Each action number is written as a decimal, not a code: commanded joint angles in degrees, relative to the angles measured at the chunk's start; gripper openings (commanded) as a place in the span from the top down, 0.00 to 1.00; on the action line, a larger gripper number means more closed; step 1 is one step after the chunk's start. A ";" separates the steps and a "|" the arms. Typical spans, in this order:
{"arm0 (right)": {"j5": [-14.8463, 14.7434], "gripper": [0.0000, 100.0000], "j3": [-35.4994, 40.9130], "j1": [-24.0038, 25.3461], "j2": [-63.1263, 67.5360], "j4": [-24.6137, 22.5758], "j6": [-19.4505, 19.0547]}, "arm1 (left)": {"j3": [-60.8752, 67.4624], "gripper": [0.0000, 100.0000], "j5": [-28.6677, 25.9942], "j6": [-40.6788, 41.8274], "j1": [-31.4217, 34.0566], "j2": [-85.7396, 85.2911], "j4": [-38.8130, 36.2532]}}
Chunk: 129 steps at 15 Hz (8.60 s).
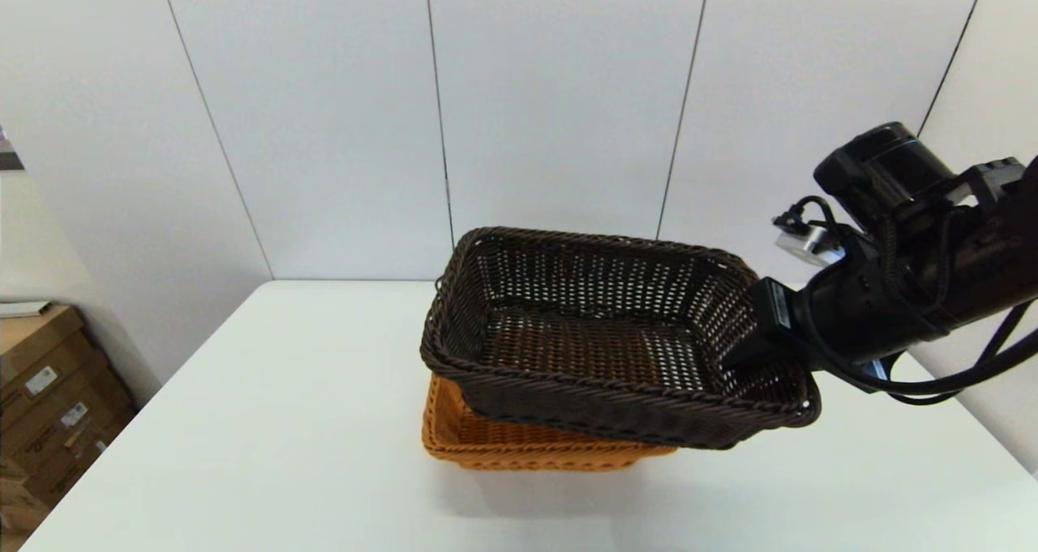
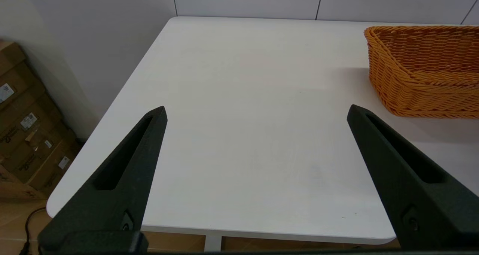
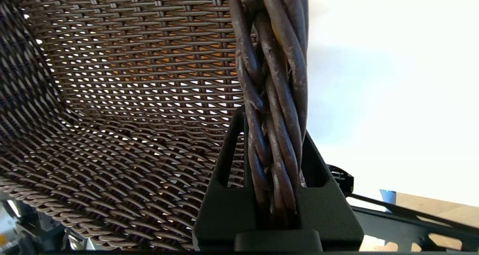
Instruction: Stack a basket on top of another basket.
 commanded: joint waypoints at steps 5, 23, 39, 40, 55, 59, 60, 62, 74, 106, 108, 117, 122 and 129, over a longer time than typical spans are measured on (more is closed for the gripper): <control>-4.01 1.00 -5.36 1.92 10.57 0.32 -4.27 | -0.01 0.00 0.01 -0.07 0.02 -0.01 0.06; -3.04 1.00 -11.60 4.82 18.04 0.41 -5.33 | -0.01 0.00 0.01 -0.07 0.02 -0.01 0.06; -1.11 1.00 -15.82 4.03 22.43 0.41 -5.50 | -0.01 0.00 0.01 -0.07 0.02 -0.01 0.06; -1.02 1.00 -15.82 3.50 22.70 0.41 -5.68 | -0.01 0.00 0.01 -0.07 0.02 -0.01 0.06; 1.61 1.00 -15.47 1.30 24.02 0.32 -6.29 | -0.01 0.00 0.01 -0.07 0.02 -0.01 0.06; 1.88 1.00 -15.20 1.48 24.72 0.23 -6.29 | -0.01 0.00 0.01 -0.07 0.02 -0.01 0.06; 1.79 1.00 -15.11 1.48 24.72 0.23 -6.29 | -0.01 0.00 0.10 -0.07 0.02 -0.01 0.06; 1.61 1.00 -14.85 1.48 24.90 0.23 -6.38 | -0.01 0.00 0.10 -0.07 0.02 -0.01 -0.03; 1.53 0.00 -14.41 1.39 25.60 -0.03 -7.79 | -0.01 0.00 0.01 -0.07 0.02 -0.01 -0.03; -15.44 0.00 24.88 -5.46 -62.20 9.28 -11.04 | -0.01 0.00 0.01 -0.07 0.02 -0.01 -0.03; -14.47 0.00 29.09 -8.37 -69.32 9.28 -11.74 | -0.01 0.00 0.01 -0.07 0.02 -0.01 0.06; -14.56 0.00 36.74 -9.24 -80.22 8.40 -11.74 | -0.01 0.00 0.01 -0.07 0.02 -0.01 0.06; -14.47 0.00 33.84 -9.77 -80.22 6.12 -13.06 | -0.01 0.00 0.01 -0.07 0.02 -0.01 -0.03; -11.31 0.00 34.54 -19.09 -87.78 7.17 -16.49 | -0.01 0.00 0.01 -0.07 0.02 -0.01 0.06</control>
